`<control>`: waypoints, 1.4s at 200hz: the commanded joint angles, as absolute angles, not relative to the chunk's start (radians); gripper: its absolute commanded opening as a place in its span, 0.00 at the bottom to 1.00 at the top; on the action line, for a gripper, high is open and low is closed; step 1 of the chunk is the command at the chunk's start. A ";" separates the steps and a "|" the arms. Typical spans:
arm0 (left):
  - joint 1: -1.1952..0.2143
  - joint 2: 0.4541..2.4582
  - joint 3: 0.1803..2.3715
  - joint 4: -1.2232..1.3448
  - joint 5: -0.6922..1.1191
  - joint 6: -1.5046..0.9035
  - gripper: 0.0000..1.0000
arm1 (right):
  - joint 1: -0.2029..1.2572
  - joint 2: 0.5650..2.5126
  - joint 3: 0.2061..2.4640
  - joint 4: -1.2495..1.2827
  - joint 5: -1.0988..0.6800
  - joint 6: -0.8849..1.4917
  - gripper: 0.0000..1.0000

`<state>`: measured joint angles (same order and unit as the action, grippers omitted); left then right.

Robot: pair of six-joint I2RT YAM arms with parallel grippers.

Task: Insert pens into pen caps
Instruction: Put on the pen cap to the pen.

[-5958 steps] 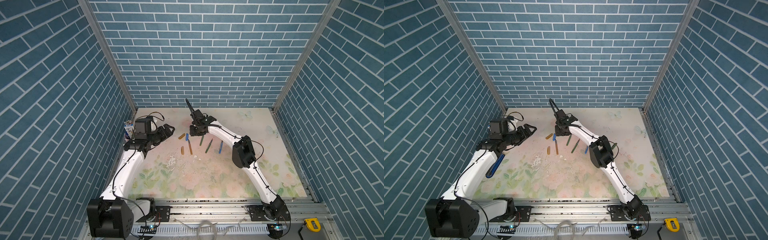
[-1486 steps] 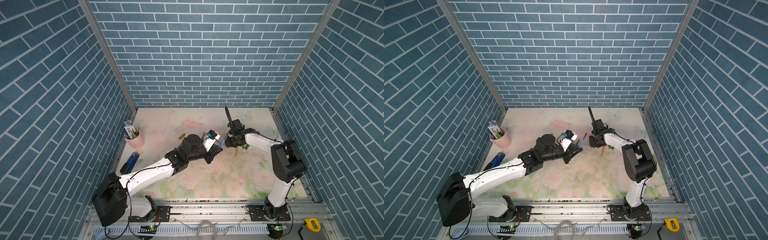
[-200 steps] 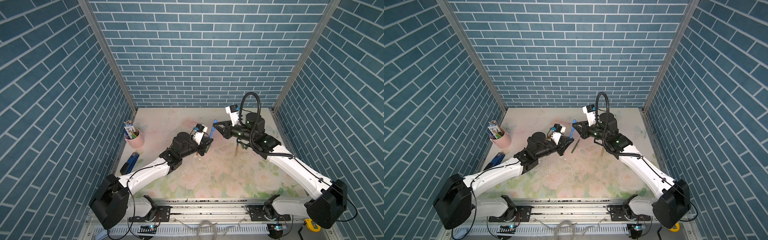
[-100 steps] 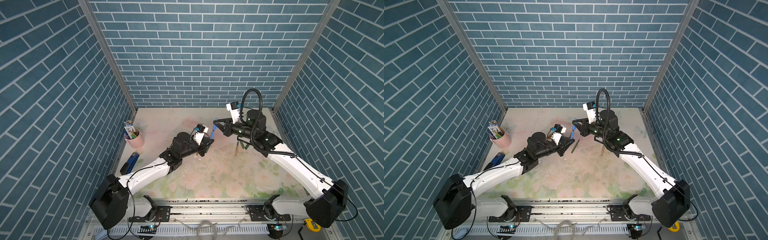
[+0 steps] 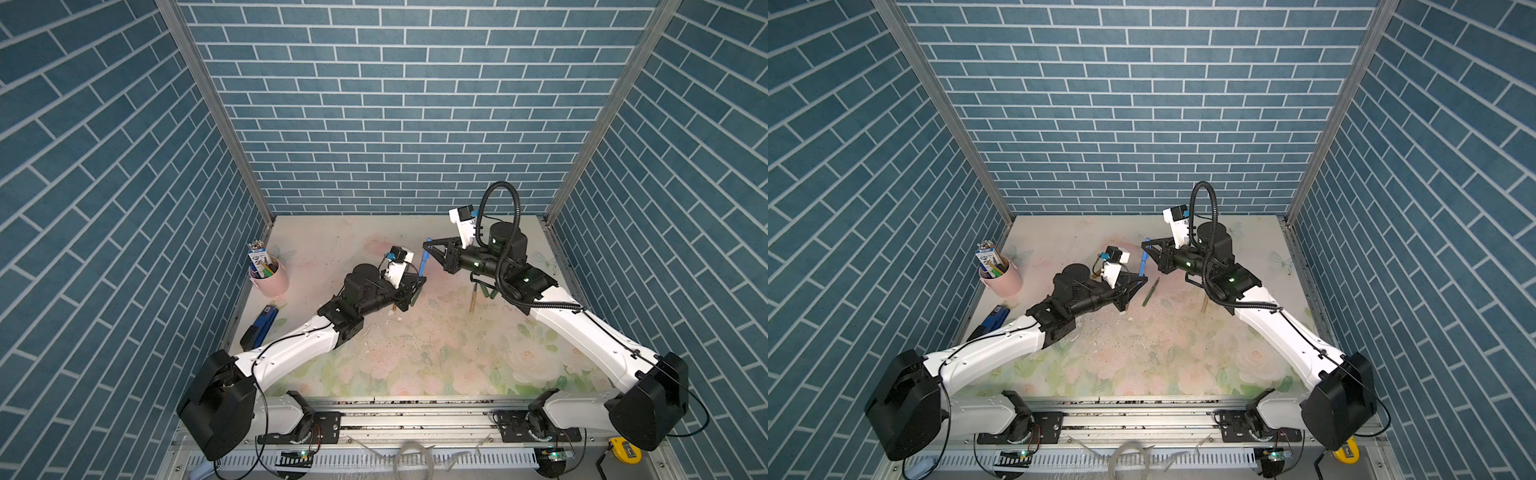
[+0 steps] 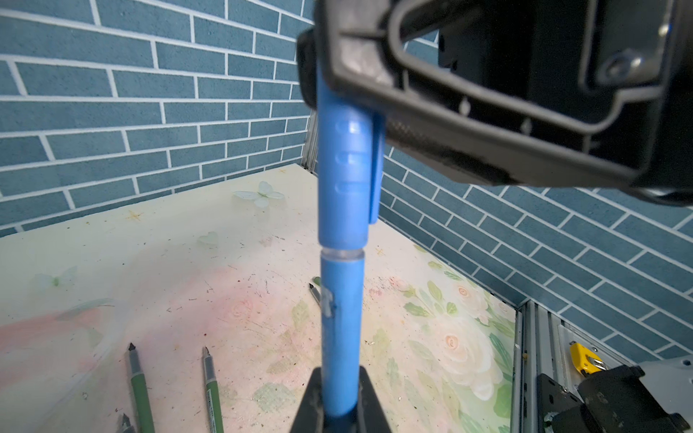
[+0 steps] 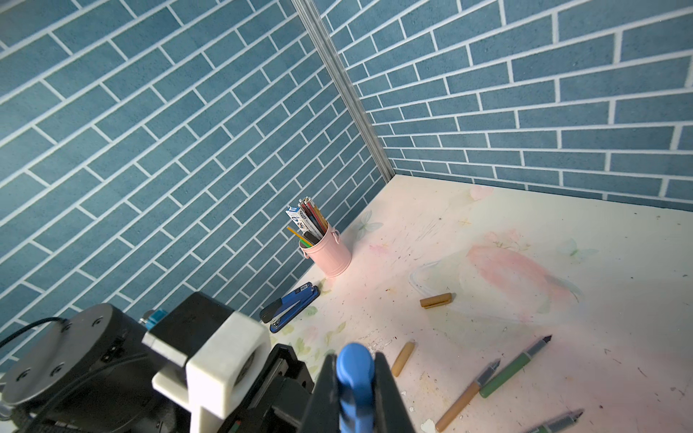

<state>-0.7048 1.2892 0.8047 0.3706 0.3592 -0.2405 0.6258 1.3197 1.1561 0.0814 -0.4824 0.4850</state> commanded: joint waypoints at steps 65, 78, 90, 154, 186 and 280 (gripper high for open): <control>-0.674 1.262 1.014 0.499 0.297 -0.245 0.00 | 0.653 1.336 1.094 0.084 -0.539 0.518 0.04; -0.663 1.278 1.053 0.520 0.300 -0.246 0.00 | 0.657 1.335 1.080 0.078 -0.542 0.513 0.04; -0.652 1.291 1.077 0.565 0.297 -0.261 0.00 | 0.659 1.332 1.062 0.082 -0.532 0.511 0.03; -0.612 1.348 1.173 0.676 0.302 -0.291 0.00 | 0.660 1.348 1.011 0.099 -0.527 0.516 0.04; -0.600 1.368 1.210 0.634 0.361 -0.289 0.00 | 0.659 1.344 1.023 0.102 -0.538 0.523 0.07; -0.627 1.348 0.967 0.471 0.517 -0.333 0.00 | 0.658 1.278 1.257 -0.041 -0.483 0.429 0.27</control>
